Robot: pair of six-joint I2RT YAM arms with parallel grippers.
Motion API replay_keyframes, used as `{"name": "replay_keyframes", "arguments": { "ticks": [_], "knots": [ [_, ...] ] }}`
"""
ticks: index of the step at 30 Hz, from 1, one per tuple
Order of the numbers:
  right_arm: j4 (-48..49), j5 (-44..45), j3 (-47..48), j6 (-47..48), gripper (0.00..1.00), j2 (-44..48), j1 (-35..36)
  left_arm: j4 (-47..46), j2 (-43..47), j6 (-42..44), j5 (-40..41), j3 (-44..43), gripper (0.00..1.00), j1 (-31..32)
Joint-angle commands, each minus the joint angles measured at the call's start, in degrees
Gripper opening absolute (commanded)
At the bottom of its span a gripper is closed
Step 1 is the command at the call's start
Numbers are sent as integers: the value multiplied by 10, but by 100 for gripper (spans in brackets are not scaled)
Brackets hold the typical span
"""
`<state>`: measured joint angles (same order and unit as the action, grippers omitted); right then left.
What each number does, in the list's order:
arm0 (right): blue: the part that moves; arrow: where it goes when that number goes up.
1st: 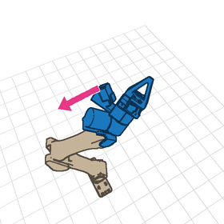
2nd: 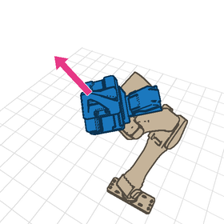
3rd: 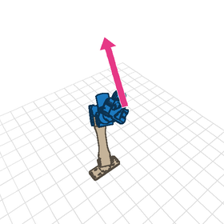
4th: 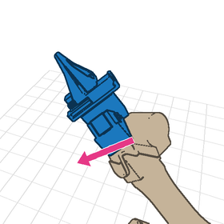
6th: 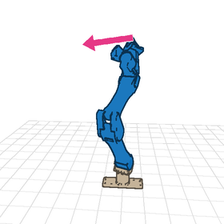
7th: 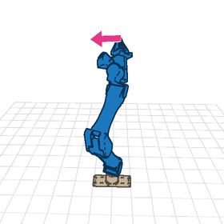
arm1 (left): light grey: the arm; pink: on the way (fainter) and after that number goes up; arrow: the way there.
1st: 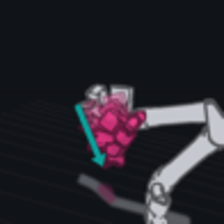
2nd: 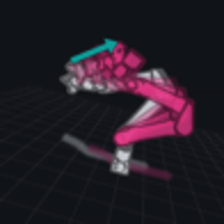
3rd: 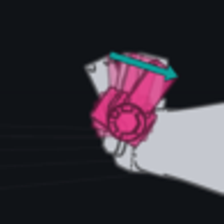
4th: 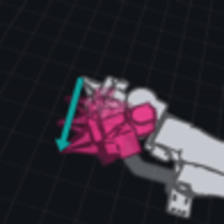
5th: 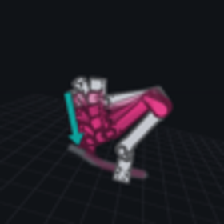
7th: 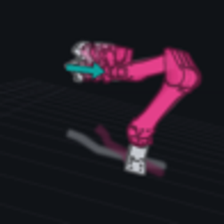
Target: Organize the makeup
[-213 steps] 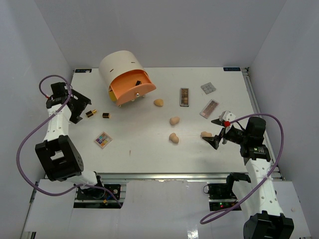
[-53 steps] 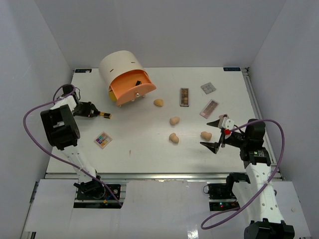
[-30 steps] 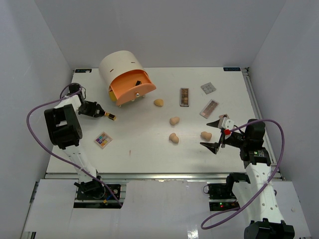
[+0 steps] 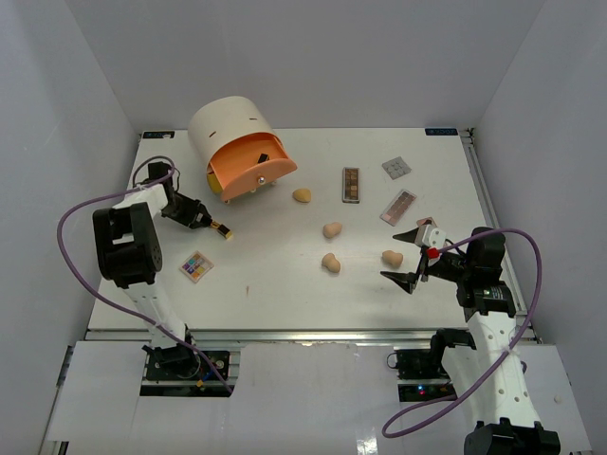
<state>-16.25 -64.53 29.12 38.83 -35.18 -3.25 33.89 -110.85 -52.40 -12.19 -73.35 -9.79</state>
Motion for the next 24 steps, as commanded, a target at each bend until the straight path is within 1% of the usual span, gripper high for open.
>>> {"name": "replay_keyframes", "arguments": {
  "ticks": [1,9,12,17,18,21,22,23,24],
  "knots": [
    [5,-16,1,5,97,4,3,18,15,36,38,32,0,24],
    [8,-20,1,-4,98,-6,14,3,29,32,35,66,0,55],
    [12,7,15,-22,99,-26,37,-4,42,37,33,84,0,56],
    [10,125,28,-29,100,-63,155,-8,58,47,38,116,0,56],
    [16,147,32,-38,100,-72,190,-8,62,49,38,120,0,56],
    [30,247,46,-57,100,-113,295,-7,71,53,39,132,0,57],
    [31,282,52,-57,100,-130,320,-7,73,53,39,136,0,57],
    [35,322,67,-58,100,-151,379,-7,79,53,39,140,0,58],
    [38,360,76,-63,98,-178,411,-6,81,53,38,145,0,58]
  ]
}}
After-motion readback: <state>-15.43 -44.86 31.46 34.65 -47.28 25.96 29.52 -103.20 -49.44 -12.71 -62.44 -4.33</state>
